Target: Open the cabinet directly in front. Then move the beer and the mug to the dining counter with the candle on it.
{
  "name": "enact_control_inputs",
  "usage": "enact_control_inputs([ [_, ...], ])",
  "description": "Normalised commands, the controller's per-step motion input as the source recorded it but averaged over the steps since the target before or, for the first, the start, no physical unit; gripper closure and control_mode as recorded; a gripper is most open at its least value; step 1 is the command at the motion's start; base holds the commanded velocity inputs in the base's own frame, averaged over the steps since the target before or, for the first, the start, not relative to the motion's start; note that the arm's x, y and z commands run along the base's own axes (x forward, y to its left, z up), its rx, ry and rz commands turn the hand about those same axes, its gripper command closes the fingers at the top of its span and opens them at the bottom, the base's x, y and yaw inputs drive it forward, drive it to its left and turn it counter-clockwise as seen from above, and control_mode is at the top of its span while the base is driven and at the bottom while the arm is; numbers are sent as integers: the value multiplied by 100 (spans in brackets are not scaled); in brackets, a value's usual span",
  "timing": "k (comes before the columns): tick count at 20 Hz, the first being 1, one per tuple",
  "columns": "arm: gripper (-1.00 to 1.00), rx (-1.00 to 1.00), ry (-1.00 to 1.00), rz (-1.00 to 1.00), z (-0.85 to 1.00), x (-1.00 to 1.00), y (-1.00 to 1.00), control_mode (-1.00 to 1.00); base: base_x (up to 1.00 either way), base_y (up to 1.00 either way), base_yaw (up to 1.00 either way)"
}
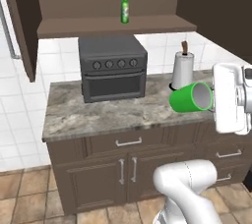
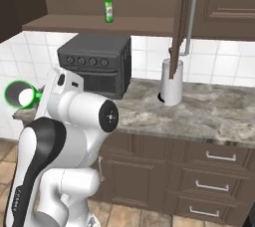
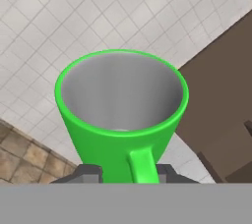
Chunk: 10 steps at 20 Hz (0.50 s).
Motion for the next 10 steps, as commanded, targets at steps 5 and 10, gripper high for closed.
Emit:
enact_control_inputs([
  [5, 100, 0, 0, 0, 0, 0, 0, 100, -37, -17, -11],
  [10, 100, 0, 0, 0, 0, 0, 0, 100, -1, -8, -28],
])
